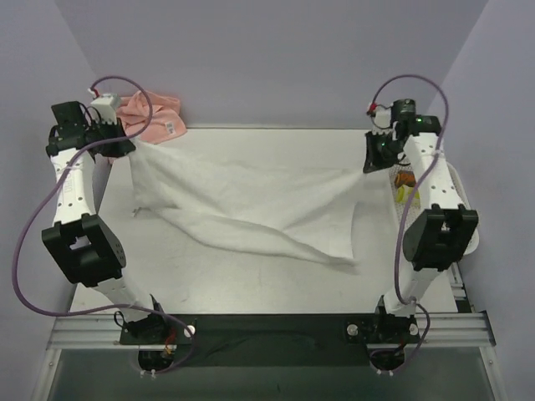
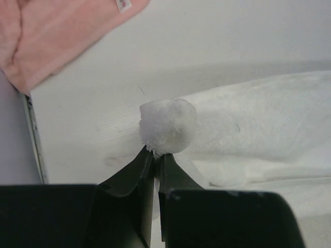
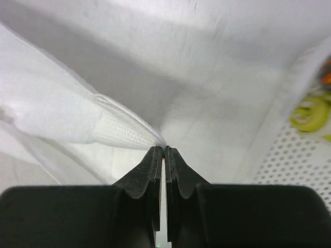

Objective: Roll the towels
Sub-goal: Flatten the towel

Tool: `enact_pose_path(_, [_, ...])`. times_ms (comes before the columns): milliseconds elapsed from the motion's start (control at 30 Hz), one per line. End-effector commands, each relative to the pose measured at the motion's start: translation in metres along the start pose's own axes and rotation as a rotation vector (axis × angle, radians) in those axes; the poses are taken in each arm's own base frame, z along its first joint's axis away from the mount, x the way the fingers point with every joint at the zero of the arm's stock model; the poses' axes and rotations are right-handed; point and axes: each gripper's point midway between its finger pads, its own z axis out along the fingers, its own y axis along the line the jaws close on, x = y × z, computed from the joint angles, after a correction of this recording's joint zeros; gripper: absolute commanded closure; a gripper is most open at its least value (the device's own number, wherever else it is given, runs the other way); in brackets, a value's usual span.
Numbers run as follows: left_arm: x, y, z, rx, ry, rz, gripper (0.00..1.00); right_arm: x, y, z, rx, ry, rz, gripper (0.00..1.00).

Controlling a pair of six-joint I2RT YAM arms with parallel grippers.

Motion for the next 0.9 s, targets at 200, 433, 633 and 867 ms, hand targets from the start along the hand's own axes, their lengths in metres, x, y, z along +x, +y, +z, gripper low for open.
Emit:
enact_pose_path(200, [-0.089,-0.011,-0.119,0.066,-0.333,-0.020,1.00,-0.022,0.008,-0.173,0.003,-0.510,-0.080,1.00])
enact_pose_path(433, [-0.064,-0.008,-0.207,0.074,-0.464,-0.097,1.00,0.029,0.029,-0.219,0.052,-0.649,-0.164,1.00])
enact_pose_path(633, [-0.046,-0.016,-0.275,0.031,-0.573,-0.059,1.00,0.060,0.048,-0.262,0.114,-0.790,-0.204,1.00])
enact_pose_path(867, [-0.050,-0.024,-0.270,-0.034,-0.575,0.027,1.00,0.036,0.032,-0.258,0.145,-0.791,-0.157,1.00])
